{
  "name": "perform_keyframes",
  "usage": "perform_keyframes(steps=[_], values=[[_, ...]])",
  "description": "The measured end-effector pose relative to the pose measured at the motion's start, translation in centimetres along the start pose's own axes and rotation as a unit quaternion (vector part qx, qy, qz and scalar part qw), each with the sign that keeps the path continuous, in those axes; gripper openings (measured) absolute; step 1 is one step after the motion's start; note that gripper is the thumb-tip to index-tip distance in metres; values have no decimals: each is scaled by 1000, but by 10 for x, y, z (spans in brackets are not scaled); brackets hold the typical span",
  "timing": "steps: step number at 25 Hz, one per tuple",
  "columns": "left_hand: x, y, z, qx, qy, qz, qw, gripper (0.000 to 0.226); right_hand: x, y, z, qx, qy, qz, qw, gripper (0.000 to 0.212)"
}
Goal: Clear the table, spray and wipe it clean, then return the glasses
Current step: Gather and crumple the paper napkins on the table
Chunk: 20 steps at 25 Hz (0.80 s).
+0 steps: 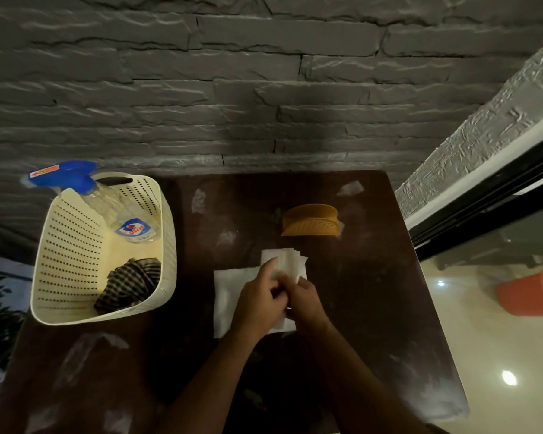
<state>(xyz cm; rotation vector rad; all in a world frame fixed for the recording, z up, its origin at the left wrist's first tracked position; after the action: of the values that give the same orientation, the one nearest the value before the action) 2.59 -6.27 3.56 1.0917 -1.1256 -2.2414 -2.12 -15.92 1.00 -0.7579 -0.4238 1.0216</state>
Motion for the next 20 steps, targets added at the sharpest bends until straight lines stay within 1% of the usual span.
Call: perform_keyframes(steps=[1,3,4,5,7,8,10,11,12,14,17,18,19,20], values=[[-3,-10,2,-30,7,54,998,55,-7,6,-6,22,12,0,1000,31],[-13,-35,4,-103,87,117,984,38,-19,17,-17,64,8,17,998,33],[-19,-48,5,-127,136,93,978,30,-24,21,-20,80,3,47,996,33],[-24,-62,7,-141,179,43,973,26,-29,25,-23,84,11,90,992,33],[-33,-83,11,-160,232,-49,958,27,-38,27,-29,55,53,176,981,32],[-36,-90,13,-177,236,-79,952,32,-39,27,-31,34,67,209,975,32],[-38,-97,16,-233,208,-129,941,47,-38,23,-31,4,87,243,966,32],[-37,-98,16,-257,189,-148,936,53,-35,20,-29,-2,94,234,968,30],[-35,-98,14,-271,175,-158,933,56,-31,18,-28,-3,95,202,975,26],[-32,-95,9,-282,164,-159,932,56,-18,13,-21,-2,48,125,991,21],[-29,-92,5,-296,162,-149,930,50,1,4,-12,-21,-48,71,996,18],[-30,-92,4,-300,162,-146,929,48,3,4,-13,-24,-48,69,996,17],[-30,-92,4,-301,162,-143,929,46,2,5,-16,-20,-28,76,997,18],[-30,-93,3,-300,162,-140,930,45,-2,8,-21,-10,9,106,994,22]])
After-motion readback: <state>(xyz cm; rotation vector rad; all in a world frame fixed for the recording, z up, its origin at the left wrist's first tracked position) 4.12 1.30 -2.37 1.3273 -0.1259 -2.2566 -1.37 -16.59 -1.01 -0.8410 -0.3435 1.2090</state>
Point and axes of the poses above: each hand's wrist, its own z-axis away from the middle knuckle, its own x-axis out of the palm, y = z × x, the point moved 3 cm from there along -z, towards the middle knuckle, and after that the axes turned 2 degrees about z, right-handed, at the moved point
